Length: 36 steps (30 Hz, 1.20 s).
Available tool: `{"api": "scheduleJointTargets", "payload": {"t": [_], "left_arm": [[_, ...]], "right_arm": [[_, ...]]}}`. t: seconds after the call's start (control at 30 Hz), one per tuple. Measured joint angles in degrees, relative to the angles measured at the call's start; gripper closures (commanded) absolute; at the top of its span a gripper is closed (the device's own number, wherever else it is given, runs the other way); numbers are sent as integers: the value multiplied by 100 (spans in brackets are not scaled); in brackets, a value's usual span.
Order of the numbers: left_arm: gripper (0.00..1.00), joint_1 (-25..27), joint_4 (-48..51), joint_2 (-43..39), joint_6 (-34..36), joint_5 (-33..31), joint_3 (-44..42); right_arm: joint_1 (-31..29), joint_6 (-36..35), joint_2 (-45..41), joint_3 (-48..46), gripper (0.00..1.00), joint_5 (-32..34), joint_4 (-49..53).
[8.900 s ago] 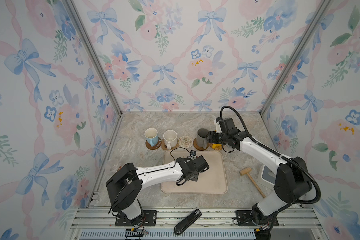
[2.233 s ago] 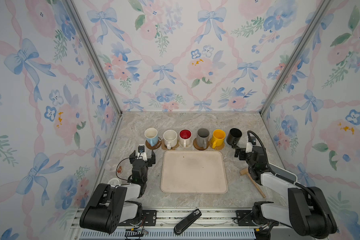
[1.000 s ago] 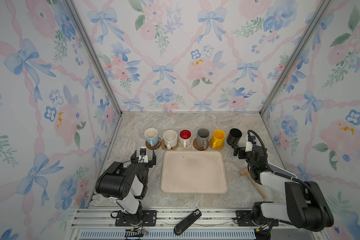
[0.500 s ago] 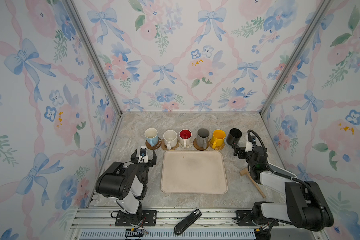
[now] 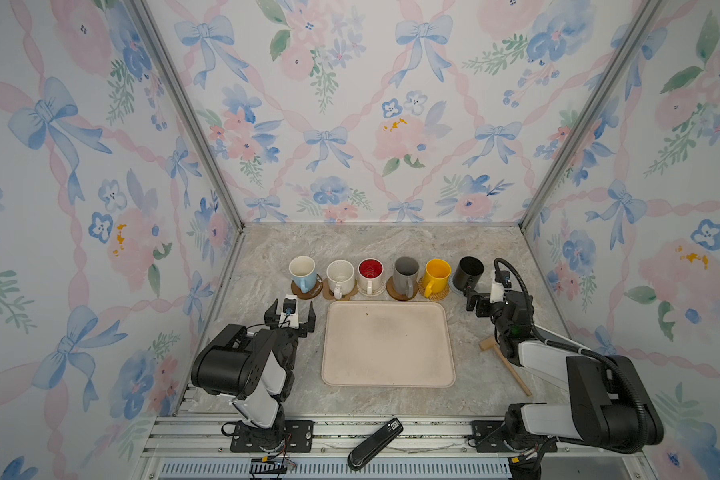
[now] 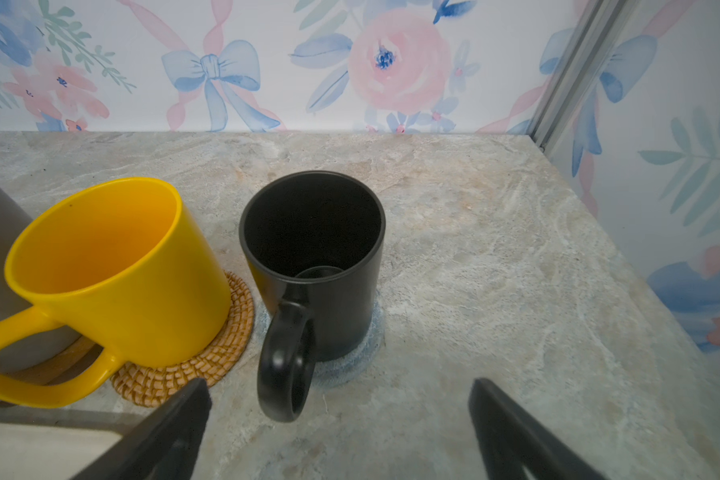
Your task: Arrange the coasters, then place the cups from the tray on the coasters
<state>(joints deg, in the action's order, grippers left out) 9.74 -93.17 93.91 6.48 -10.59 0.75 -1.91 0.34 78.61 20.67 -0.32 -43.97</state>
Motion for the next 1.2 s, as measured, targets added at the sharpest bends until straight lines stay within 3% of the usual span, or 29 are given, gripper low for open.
{"api": "scheduleJointTargets", "payload": {"t": [0.43, 1.2], "left_arm": [[2, 0, 0, 0, 2, 107, -7], [2, 0, 0, 0, 2, 107, -7]], "right_arm": [[0, -61, 973, -201, 1, -15, -1182], [37, -39, 992, 107, 3, 116, -719]]}}
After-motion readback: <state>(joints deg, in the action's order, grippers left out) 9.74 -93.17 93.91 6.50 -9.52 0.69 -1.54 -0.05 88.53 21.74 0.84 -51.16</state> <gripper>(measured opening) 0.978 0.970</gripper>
